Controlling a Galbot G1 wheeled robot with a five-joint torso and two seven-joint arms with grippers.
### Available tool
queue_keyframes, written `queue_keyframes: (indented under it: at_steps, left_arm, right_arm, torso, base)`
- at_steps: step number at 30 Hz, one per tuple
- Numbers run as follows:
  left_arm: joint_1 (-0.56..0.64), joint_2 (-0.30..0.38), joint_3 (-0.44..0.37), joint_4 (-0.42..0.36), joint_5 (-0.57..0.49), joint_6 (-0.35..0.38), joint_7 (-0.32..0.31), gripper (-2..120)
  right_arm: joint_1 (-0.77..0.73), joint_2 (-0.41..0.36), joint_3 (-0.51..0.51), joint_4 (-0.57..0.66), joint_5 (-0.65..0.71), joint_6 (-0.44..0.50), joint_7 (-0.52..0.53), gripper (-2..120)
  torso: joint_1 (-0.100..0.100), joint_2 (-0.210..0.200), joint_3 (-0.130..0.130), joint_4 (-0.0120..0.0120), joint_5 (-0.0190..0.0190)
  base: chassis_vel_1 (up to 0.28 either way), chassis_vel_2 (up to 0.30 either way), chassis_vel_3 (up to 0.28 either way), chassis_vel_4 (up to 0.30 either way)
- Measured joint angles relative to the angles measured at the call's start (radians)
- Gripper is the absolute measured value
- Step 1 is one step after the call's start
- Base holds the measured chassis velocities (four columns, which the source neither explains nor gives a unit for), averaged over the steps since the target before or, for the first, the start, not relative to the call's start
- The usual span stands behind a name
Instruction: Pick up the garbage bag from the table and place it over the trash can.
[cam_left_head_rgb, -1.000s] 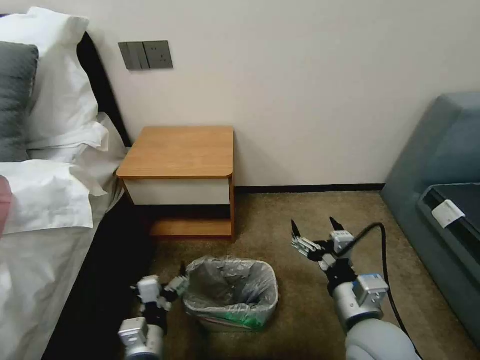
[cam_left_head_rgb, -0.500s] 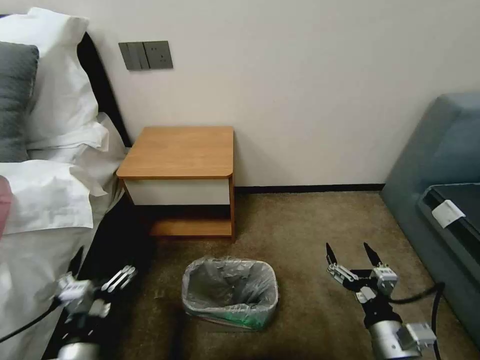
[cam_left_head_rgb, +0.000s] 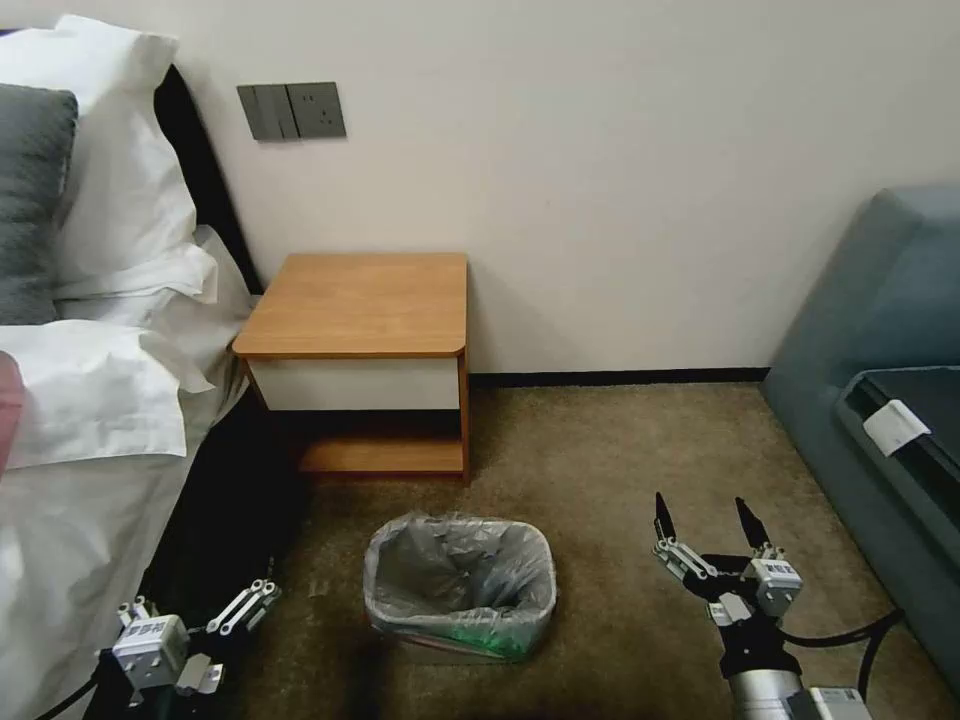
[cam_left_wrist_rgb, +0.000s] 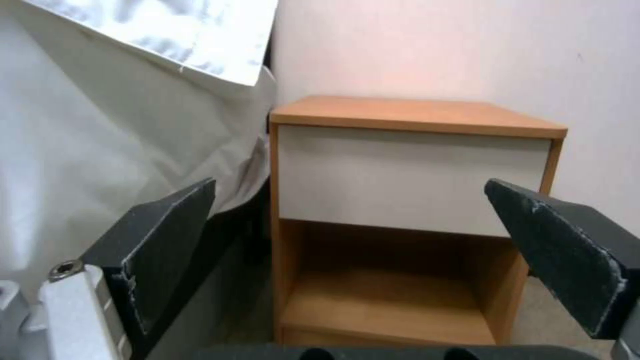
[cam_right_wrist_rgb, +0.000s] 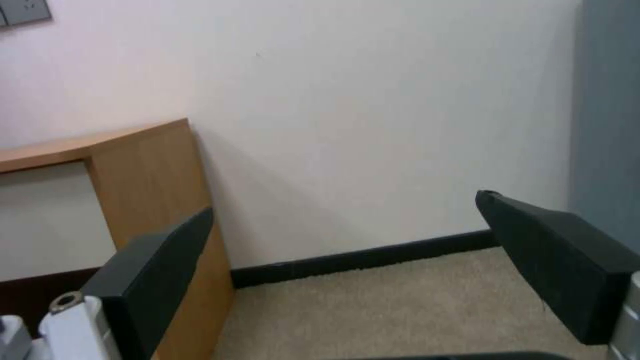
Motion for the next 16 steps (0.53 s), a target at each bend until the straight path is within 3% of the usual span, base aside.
queue_keyframes:
  at_steps: [16]
  left_arm:
    - [-0.003, 0.001, 0.001, 0.002, 0.001, 0.003, -0.003, 100]
  right_arm:
    - [0.002, -0.002, -0.001, 0.001, 0.001, -0.005, 0.002, 100]
  torso:
    - [0.000, 0.000, 0.000, -0.0001, 0.0000]
  base:
    - [0.000, 0.000, 0.000, 0.000]
